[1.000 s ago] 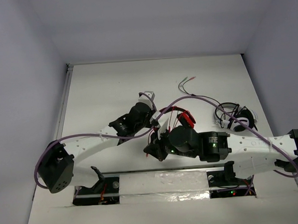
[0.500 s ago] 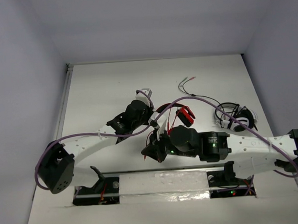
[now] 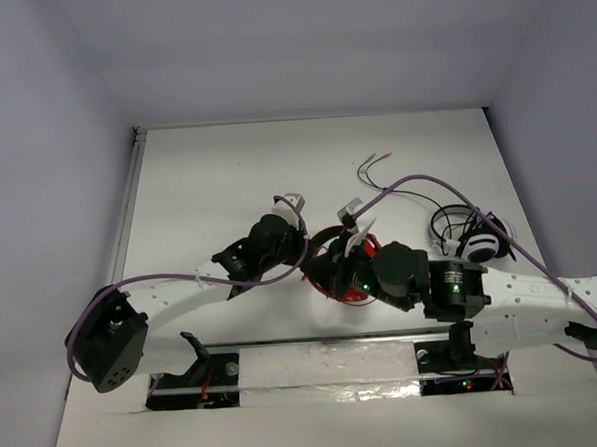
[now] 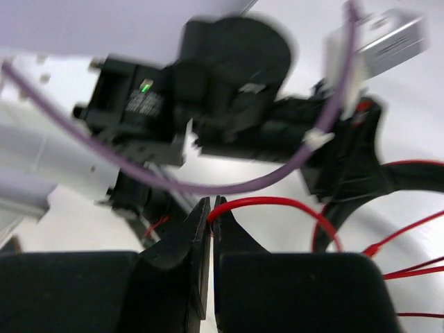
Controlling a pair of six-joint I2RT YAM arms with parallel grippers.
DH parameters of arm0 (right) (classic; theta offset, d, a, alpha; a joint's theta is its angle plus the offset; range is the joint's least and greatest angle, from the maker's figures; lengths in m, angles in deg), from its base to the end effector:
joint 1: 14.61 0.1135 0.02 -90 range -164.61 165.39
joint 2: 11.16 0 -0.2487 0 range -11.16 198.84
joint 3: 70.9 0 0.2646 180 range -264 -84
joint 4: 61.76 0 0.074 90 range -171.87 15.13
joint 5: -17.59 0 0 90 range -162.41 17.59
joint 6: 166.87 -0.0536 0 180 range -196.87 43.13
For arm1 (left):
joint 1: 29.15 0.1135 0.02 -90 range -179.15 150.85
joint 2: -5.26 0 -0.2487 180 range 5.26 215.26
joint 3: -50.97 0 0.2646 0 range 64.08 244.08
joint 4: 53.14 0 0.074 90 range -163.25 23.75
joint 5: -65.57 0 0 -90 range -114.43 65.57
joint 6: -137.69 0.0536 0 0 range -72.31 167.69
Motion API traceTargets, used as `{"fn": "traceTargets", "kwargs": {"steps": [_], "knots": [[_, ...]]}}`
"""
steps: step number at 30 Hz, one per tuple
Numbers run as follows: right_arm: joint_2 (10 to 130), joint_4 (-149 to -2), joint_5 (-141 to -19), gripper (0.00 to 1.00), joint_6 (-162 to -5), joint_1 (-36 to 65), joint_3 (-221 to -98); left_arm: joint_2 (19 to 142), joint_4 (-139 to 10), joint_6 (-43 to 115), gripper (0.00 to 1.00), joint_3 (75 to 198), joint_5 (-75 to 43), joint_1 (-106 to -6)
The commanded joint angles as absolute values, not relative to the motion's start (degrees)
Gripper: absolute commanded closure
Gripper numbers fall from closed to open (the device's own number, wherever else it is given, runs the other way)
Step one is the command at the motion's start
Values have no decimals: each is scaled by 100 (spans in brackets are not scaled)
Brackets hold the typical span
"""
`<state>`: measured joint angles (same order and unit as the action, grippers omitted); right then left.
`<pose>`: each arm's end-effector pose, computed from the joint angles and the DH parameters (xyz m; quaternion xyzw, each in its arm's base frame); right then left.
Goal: Wrap the headphones
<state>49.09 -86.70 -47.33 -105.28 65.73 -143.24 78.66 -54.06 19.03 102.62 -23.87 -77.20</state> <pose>0.0685 0.2671 0.3576 -0.2124 0.7454 0.3959 0.4925 0.2085 -0.2327 0.2046 0.1428 0.8199 -0.3472 0.4322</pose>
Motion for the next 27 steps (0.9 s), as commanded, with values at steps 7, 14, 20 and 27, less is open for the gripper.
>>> {"fn": "traceTargets", "kwargs": {"steps": [7,14,20,27], "knots": [[4360,-8690,-3533,100,-10456,5985,-14078,7478,-5271,2194,100,10336,-2163,-8117],[4097,-9287,-3348,100,-10447,5659,-13937,7118,-5508,2352,100,10301,-1942,-8232],[3446,-9692,-3506,100,-10676,5659,-13630,6863,-5833,2572,100,10345,-1810,-8232],[3454,-10184,-2708,100,-11420,5659,-13621,6810,-5711,2554,100,10248,-1389,-8232]]}}
